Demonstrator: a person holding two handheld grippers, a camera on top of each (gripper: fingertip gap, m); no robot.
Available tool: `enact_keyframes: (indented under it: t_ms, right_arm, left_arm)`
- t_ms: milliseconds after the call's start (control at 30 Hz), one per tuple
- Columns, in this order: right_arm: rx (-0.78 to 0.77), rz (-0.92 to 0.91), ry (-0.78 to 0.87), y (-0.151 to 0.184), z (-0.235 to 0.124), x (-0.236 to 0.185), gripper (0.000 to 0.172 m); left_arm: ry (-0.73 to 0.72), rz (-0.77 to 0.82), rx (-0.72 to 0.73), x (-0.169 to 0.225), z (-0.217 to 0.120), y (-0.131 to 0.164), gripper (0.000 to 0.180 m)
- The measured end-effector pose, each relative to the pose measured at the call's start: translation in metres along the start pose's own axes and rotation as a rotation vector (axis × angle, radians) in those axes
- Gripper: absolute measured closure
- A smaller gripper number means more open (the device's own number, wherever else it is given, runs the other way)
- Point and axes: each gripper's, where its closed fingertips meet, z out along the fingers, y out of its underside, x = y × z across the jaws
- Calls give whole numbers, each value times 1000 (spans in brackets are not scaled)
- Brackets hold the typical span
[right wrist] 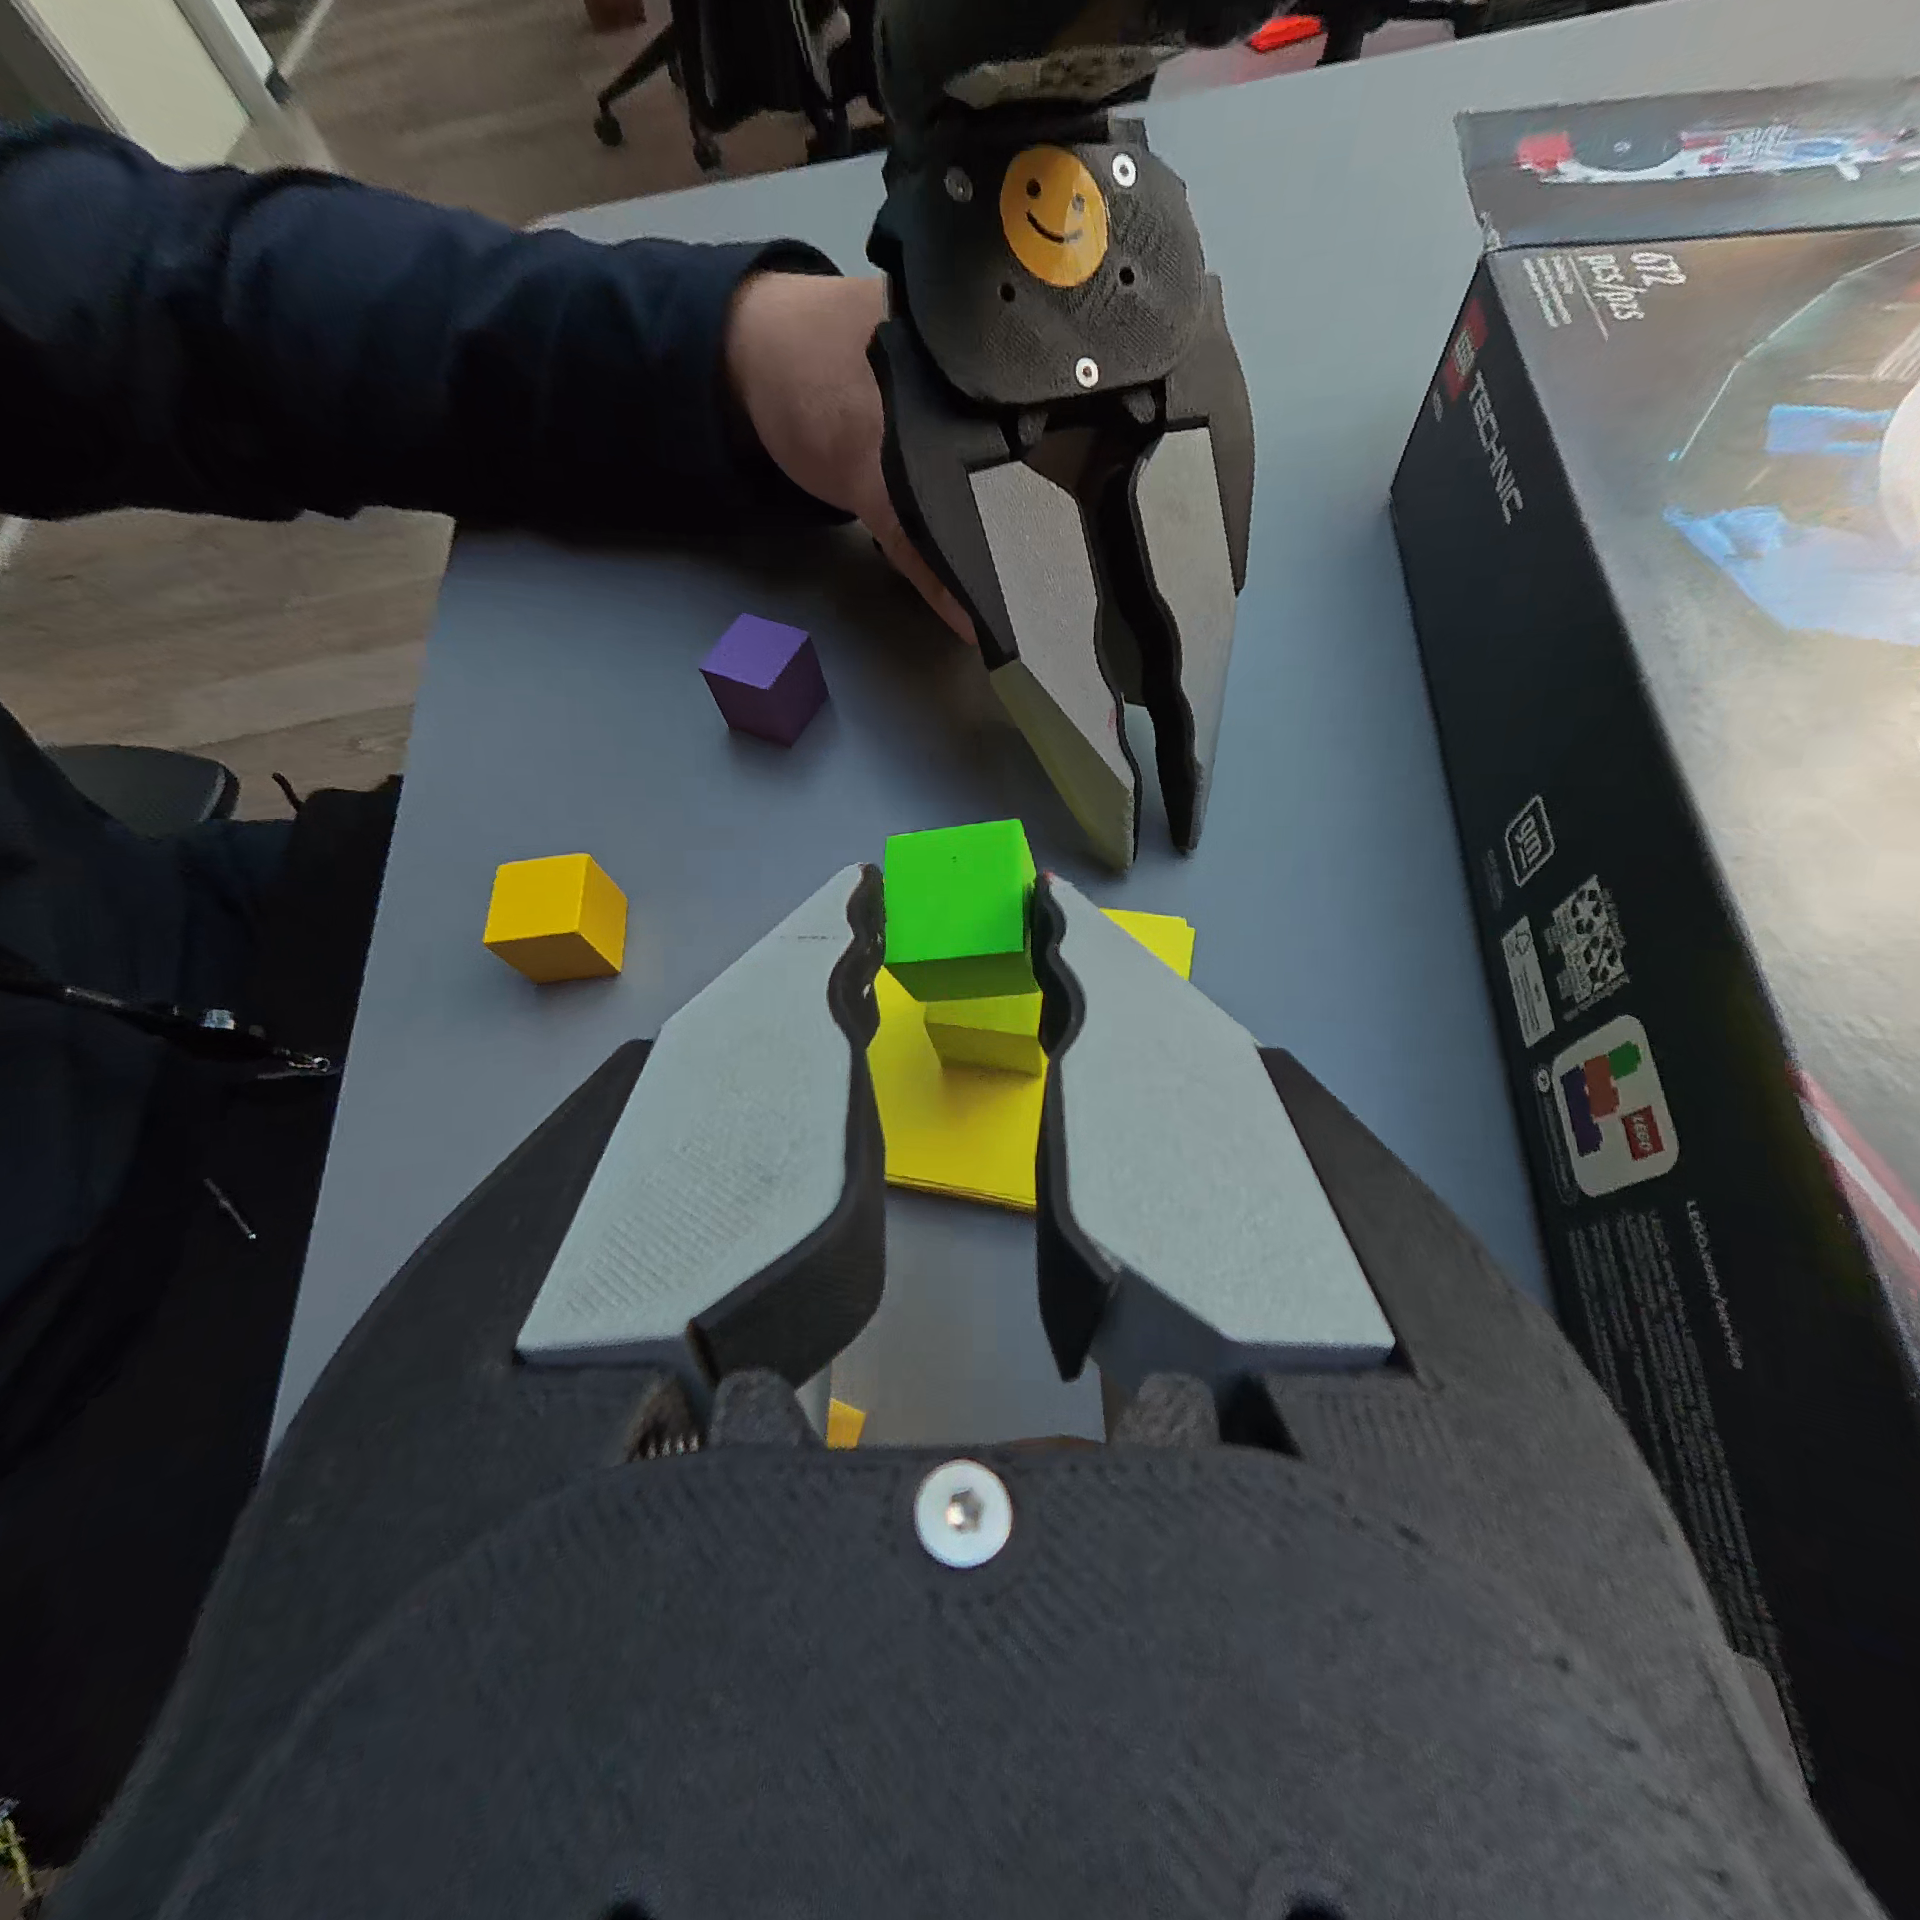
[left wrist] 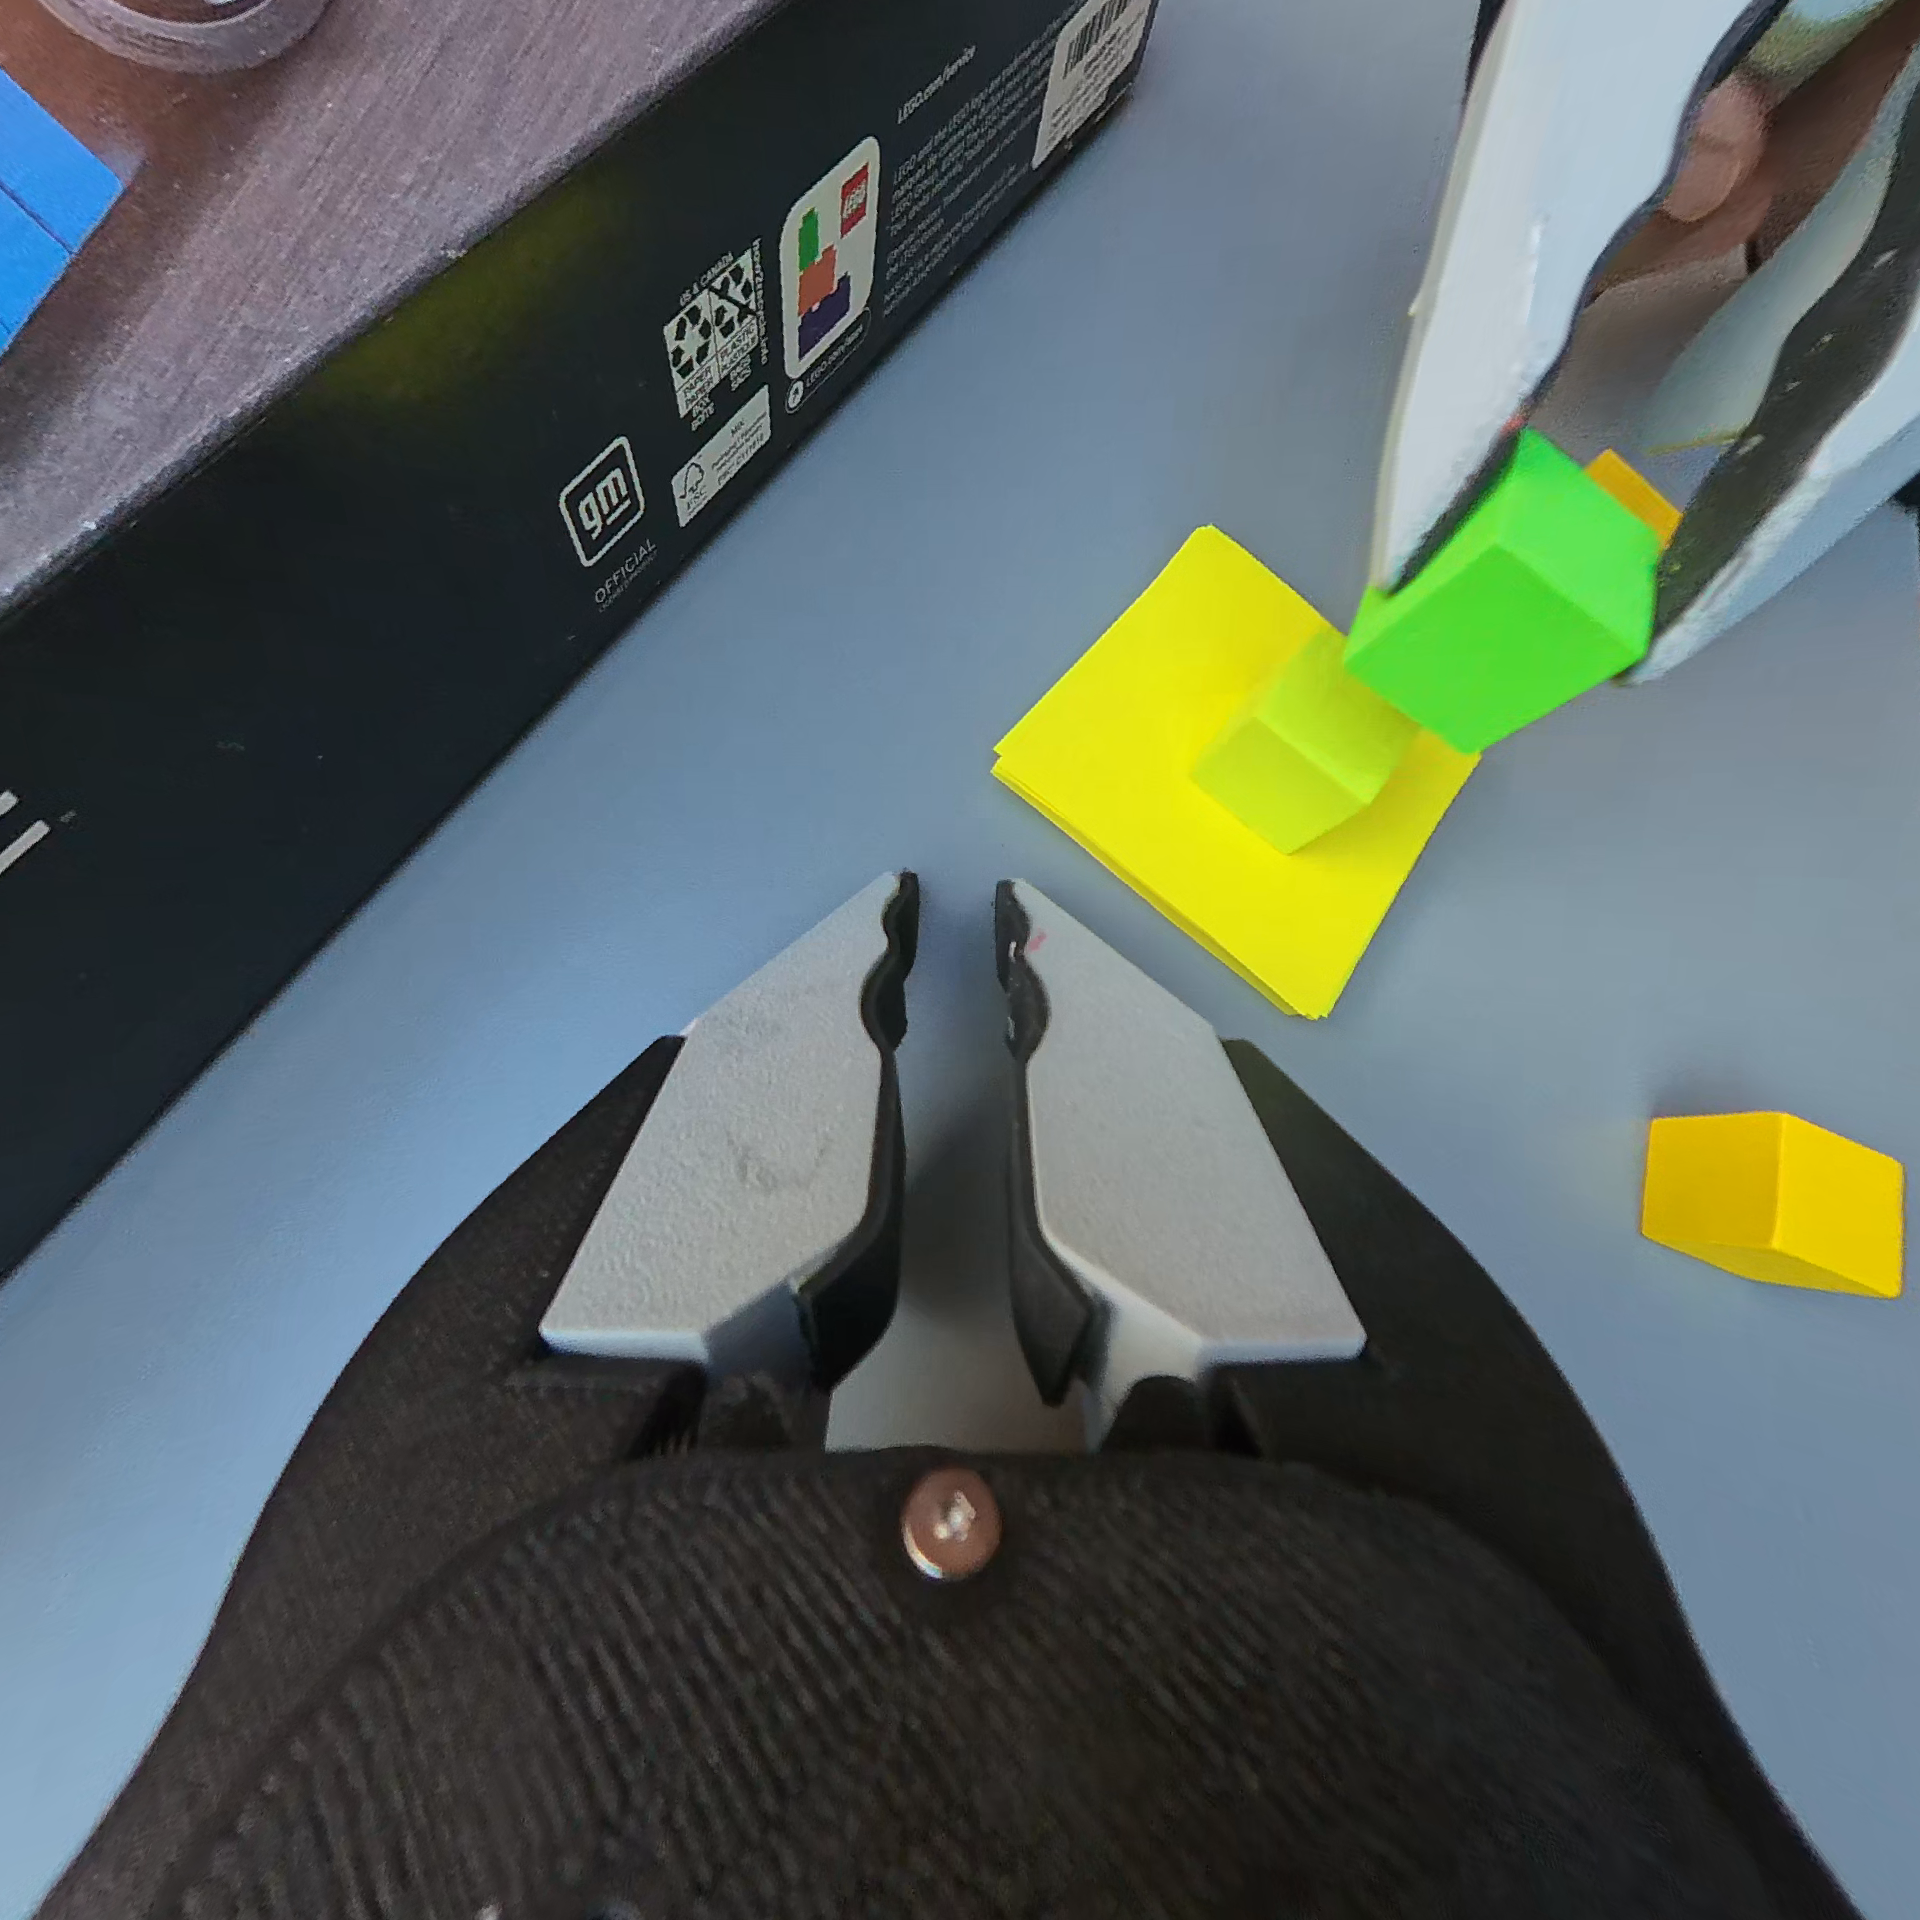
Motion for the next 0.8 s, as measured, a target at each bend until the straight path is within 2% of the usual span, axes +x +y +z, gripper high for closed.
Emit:
enact_keyframes:
  t_ms: [167, 400, 500, 800]
  right_arm:
    - [-82, 7, 56, 18, 5, 12, 146]
    - [-49, -10, 32, 12, 6, 7, 146]
    - [-96, -2, 27, 21, 12, 7, 145]
    - [-86, -11, 41, 20, 12, 9, 145]
  left_arm:
    - [3, -2, 0, 0, 0, 0, 168]
    - [3, -3, 1, 0, 0, 0, 168]
    - [2, -2, 0, 0, 0, 0, 168]
    - [2, -2, 1, 0, 0, 0, 168]
